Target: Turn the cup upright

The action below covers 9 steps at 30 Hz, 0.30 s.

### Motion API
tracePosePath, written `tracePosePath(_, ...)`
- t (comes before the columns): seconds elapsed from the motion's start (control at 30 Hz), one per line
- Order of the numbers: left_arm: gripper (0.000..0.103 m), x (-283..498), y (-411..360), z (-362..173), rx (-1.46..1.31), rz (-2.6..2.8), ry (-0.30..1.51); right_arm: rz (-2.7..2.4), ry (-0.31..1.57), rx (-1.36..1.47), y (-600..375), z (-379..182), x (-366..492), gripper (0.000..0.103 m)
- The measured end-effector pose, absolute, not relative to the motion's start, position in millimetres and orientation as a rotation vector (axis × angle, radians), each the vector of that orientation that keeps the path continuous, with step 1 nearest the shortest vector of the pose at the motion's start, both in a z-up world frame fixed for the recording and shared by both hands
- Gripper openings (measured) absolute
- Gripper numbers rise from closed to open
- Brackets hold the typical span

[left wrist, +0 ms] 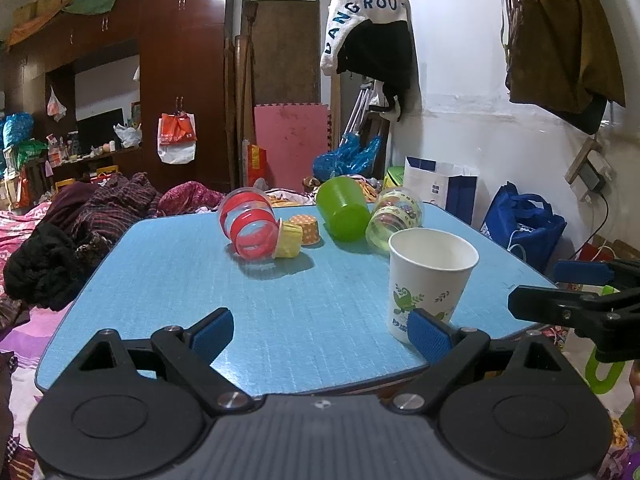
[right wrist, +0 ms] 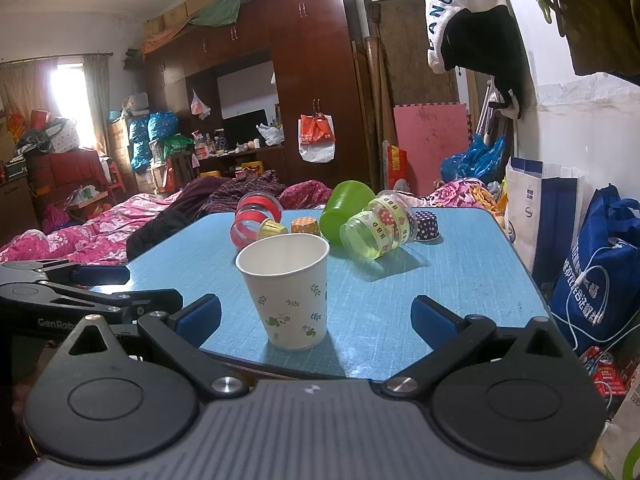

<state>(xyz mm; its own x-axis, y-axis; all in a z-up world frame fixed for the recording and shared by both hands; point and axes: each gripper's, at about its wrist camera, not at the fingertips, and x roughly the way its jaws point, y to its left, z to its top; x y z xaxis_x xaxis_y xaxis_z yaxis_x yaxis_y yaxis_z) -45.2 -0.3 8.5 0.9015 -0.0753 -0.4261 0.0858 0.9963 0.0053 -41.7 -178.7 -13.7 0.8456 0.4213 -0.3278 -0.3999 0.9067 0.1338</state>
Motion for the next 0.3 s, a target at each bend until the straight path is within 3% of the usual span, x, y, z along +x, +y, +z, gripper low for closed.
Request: tracePosePath(0.3,0.095,-43.3,0.3,9.8,0.029,-0.074,0.434,0.433,0.360,0.062,-178.6,-13.9,-41.8,0.102)
